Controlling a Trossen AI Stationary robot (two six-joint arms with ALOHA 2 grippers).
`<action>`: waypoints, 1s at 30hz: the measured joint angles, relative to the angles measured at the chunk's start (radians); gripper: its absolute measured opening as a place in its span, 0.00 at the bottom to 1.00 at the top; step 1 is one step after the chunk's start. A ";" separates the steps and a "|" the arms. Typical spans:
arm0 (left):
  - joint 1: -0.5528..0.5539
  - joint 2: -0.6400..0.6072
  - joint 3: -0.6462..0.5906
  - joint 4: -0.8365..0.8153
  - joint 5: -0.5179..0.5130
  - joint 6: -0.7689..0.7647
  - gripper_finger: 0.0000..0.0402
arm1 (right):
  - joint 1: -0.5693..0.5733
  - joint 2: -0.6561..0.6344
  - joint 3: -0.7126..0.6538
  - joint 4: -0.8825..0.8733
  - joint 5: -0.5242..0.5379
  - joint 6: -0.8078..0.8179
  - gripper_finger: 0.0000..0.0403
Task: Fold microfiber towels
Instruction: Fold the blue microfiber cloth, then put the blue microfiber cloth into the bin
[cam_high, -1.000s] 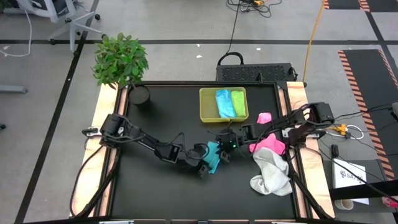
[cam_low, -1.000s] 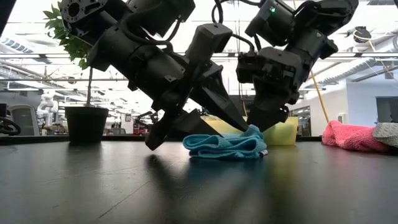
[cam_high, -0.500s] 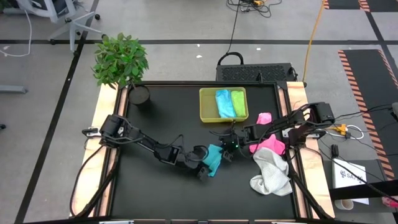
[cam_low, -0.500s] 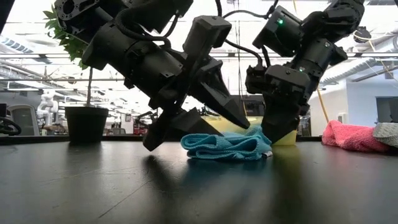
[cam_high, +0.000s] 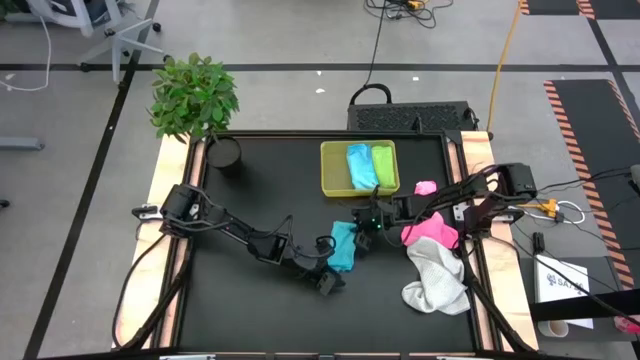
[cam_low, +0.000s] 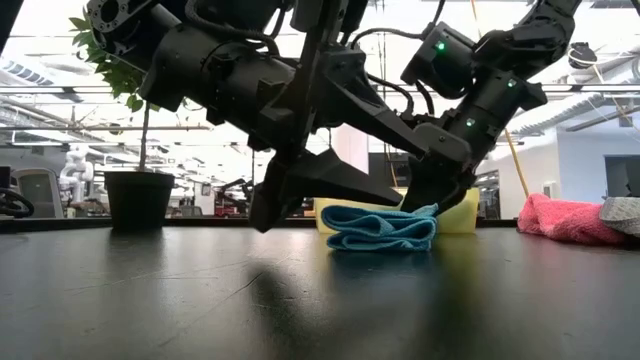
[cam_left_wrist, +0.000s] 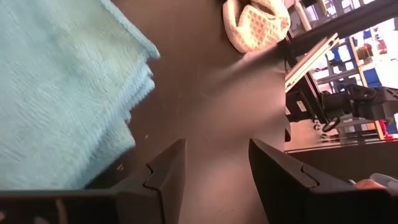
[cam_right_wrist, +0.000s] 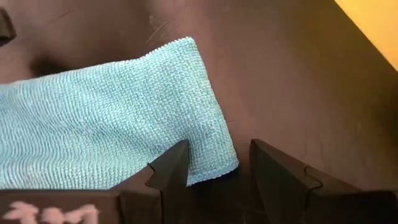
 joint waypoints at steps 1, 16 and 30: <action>0.000 0.000 0.000 -0.002 0.002 -0.001 0.44 | -0.002 -0.002 0.000 -0.001 -0.011 0.008 0.41; 0.046 -0.146 0.001 -0.282 -0.058 -0.013 0.44 | 0.019 -0.227 0.000 -0.128 -0.283 0.256 0.35; 0.126 -0.244 0.000 -0.576 -0.167 -0.156 0.44 | 0.193 -0.274 -0.003 -0.257 -0.147 0.523 0.35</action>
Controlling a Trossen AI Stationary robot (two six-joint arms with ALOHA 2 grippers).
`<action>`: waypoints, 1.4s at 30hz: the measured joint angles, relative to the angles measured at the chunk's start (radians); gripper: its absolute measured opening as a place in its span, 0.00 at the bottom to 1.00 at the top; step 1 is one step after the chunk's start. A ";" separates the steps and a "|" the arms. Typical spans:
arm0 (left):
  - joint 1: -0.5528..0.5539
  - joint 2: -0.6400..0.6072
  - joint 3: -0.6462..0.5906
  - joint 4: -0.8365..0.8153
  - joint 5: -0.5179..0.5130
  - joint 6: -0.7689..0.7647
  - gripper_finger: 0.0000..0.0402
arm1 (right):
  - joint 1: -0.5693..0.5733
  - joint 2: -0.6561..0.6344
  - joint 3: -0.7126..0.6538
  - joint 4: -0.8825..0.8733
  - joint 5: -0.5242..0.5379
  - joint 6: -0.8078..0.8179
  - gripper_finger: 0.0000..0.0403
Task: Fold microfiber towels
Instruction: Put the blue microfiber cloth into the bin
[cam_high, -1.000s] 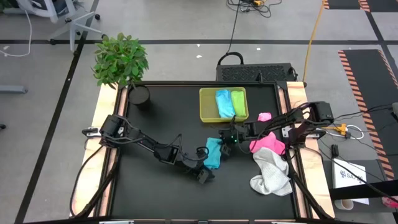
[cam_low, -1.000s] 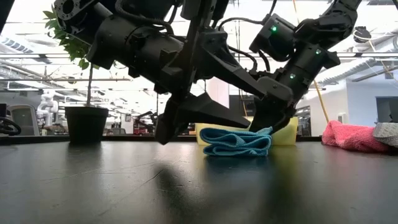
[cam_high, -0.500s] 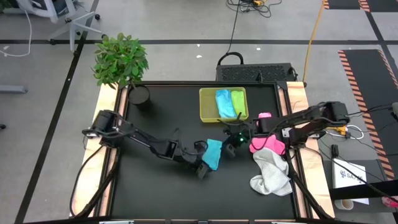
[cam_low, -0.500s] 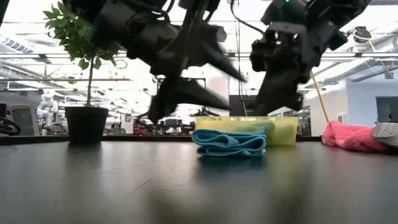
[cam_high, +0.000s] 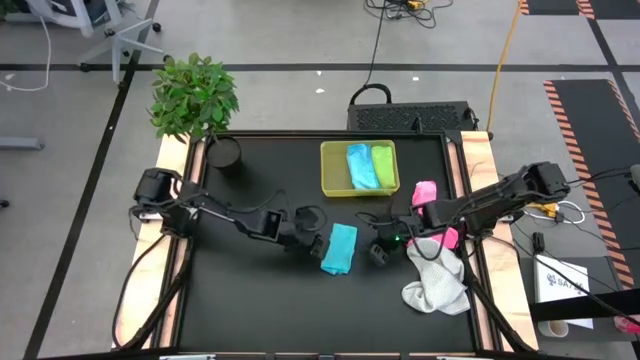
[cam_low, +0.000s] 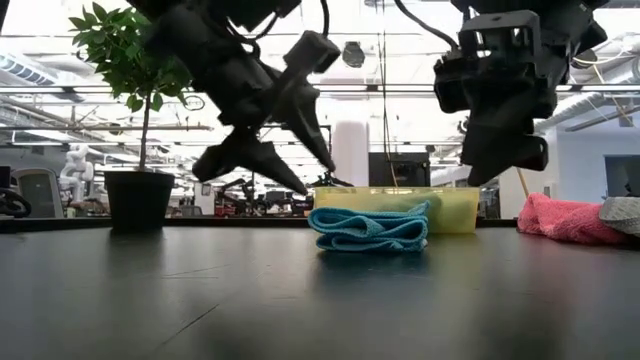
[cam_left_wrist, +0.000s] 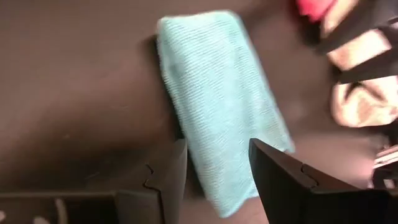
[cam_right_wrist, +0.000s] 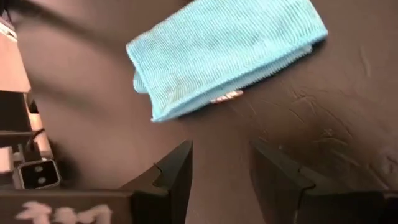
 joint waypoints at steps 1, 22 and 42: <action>0.009 0.000 -0.001 0.002 0.022 0.007 0.44 | 0.001 0.007 0.000 0.011 0.006 0.003 0.35; 0.054 0.141 0.001 0.207 0.193 0.021 0.44 | 0.001 0.121 0.000 0.129 0.050 0.135 0.35; 0.024 0.142 0.000 0.212 0.197 0.044 0.44 | -0.005 0.214 -0.001 0.239 0.136 0.289 0.35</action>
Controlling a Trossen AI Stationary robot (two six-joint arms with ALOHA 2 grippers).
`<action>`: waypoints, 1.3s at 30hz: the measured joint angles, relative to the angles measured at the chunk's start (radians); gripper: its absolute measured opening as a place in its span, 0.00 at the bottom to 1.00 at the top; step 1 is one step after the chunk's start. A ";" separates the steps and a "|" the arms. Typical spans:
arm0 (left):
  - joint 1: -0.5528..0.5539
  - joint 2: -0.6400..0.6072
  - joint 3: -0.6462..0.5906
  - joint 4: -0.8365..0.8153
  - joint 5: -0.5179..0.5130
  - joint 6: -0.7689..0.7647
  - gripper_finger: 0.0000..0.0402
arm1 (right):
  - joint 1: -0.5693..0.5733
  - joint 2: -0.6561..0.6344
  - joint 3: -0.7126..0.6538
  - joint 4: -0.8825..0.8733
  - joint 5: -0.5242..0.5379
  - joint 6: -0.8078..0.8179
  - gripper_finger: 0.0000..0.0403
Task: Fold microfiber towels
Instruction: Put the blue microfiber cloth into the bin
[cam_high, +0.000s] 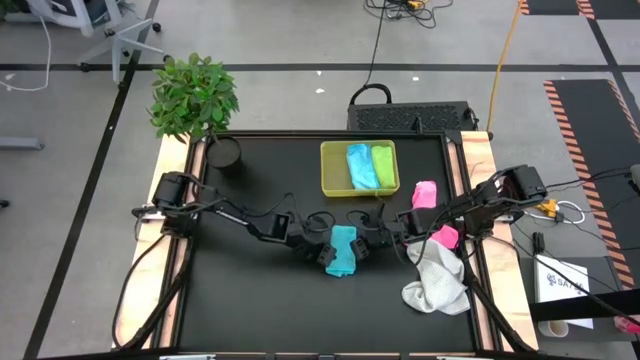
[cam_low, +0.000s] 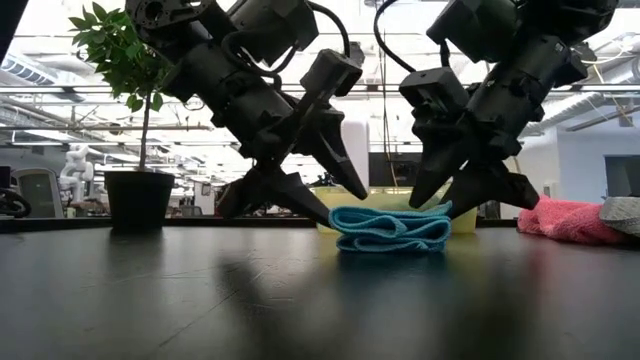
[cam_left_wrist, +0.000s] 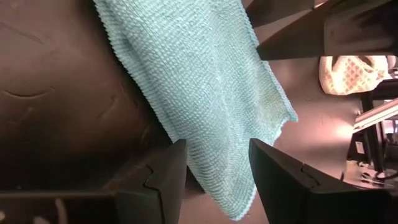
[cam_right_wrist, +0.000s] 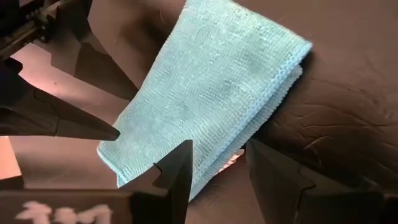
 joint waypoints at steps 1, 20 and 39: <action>0.000 0.000 0.000 -0.002 -0.003 0.005 0.44 | 0.004 0.000 0.000 -0.003 0.012 0.001 0.35; 0.020 0.003 0.000 -0.002 -0.059 0.007 0.44 | 0.026 0.000 -0.134 0.185 0.080 0.130 0.35; 0.031 0.012 0.000 0.000 -0.069 0.003 0.44 | 0.017 0.135 -0.132 0.459 0.042 0.122 0.35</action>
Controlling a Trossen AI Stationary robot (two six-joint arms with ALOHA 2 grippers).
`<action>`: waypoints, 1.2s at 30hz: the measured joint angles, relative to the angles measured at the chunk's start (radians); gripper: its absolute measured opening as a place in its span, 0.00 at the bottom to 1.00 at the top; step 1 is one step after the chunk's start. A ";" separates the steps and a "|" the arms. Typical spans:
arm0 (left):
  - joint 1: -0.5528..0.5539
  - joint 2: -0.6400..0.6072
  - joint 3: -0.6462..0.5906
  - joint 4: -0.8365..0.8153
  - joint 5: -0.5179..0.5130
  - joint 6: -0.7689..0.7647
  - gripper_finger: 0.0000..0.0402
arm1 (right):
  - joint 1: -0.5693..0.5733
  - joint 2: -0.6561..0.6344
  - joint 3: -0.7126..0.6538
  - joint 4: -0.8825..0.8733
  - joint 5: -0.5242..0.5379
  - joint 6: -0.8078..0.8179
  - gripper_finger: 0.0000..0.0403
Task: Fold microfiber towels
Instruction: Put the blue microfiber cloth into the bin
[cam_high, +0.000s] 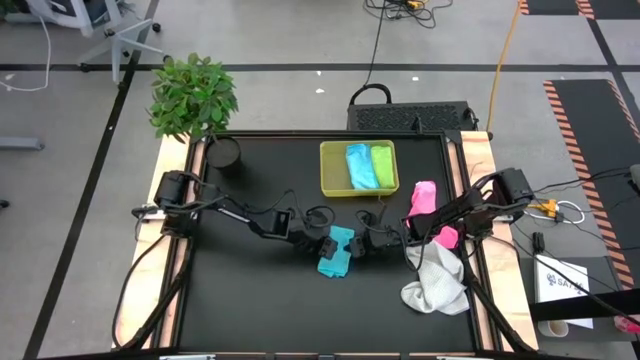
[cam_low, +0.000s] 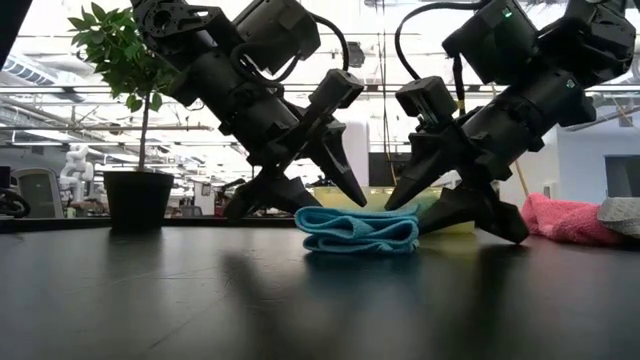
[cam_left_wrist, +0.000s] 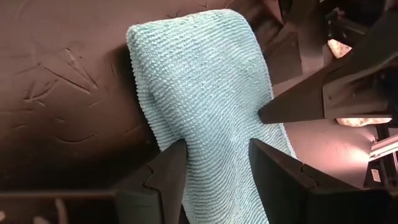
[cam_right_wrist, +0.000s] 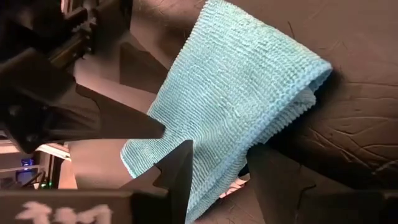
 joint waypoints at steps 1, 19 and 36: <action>-0.001 0.005 0.000 0.006 0.000 -0.001 0.44 | 0.000 -0.002 0.000 0.000 0.000 0.000 0.35; 0.003 0.079 0.002 0.123 0.062 -0.033 0.38 | 0.001 -0.004 -0.002 -0.024 -0.041 -0.038 0.06; 0.003 0.080 0.000 0.136 0.012 0.039 0.02 | 0.000 -0.008 -0.002 -0.047 -0.051 -0.066 0.01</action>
